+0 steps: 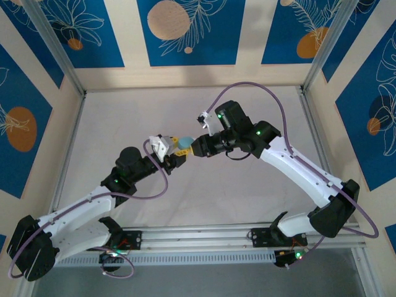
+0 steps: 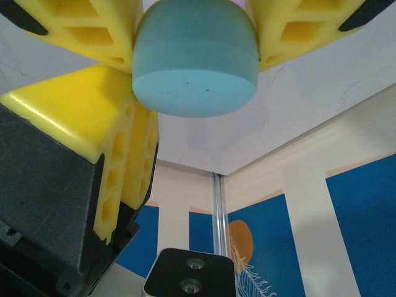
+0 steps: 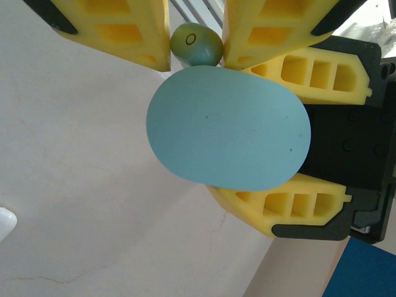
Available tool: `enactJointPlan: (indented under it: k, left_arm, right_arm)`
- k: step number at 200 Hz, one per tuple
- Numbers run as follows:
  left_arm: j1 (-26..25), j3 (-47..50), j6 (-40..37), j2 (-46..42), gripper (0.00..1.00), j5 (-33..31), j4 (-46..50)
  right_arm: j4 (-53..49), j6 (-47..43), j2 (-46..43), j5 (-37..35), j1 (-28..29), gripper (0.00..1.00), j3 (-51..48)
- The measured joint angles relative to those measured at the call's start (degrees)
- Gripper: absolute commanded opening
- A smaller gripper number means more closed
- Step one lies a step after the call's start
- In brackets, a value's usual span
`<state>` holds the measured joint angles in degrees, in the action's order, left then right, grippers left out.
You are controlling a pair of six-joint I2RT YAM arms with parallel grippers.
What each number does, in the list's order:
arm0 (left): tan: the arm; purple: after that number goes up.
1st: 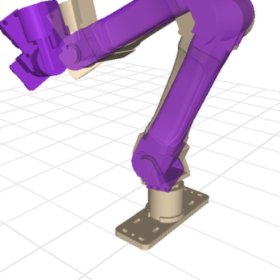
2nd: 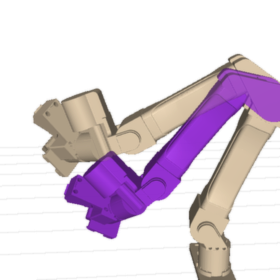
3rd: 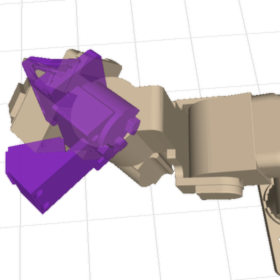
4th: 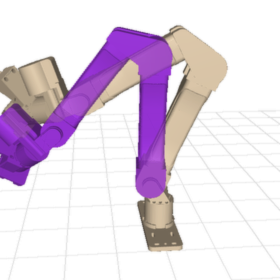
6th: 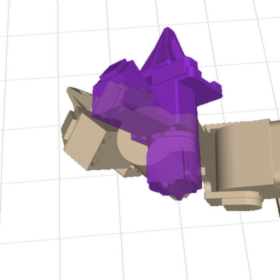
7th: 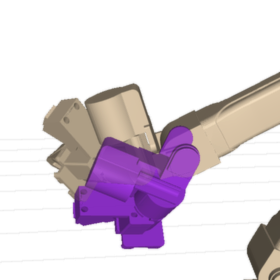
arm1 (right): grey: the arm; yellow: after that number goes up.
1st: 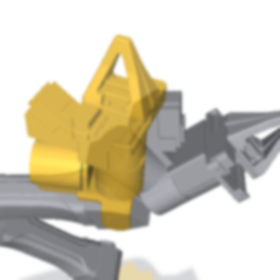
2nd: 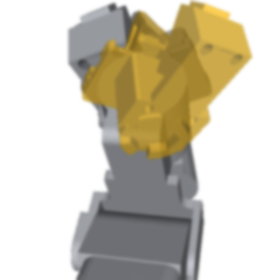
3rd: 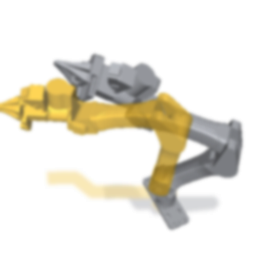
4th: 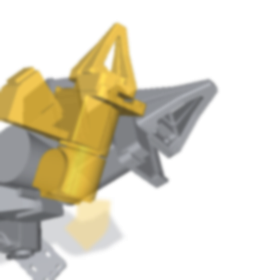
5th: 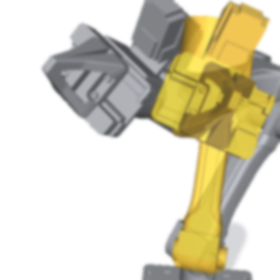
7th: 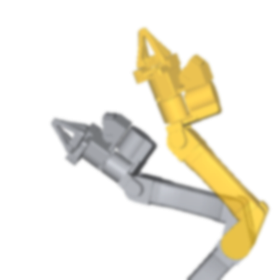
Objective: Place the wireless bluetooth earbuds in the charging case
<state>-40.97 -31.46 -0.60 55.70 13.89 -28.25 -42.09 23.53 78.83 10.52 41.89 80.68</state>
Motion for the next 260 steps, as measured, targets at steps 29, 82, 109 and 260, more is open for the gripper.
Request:
enactJointPlan:
  k: [29,82,109,260]
  left_arm:
    - [0.0,0.0,0.0,0.0,0.40,0.0,0.1]
    - [0.1,-0.8,-0.7,0.4,0.39,0.7,0.6]
    - [0.2,-1.0,-1.3,0.7,0.39,1.0,1.1]
    - [0.0,-1.2,-4.1,0.5,0.39,6.0,6.3]
  right_arm:
    - [0.0,0.0,0.0,0.0,0.0,0.26,0.0]
    - [0.0,0.5,-0.4,0.0,-0.3,0.24,0.0]
    - [-0.2,0.5,-0.4,0.0,-0.4,0.24,0.0]
    - [2.1,0.9,-0.4,-1.7,-1.2,0.23,0.0]
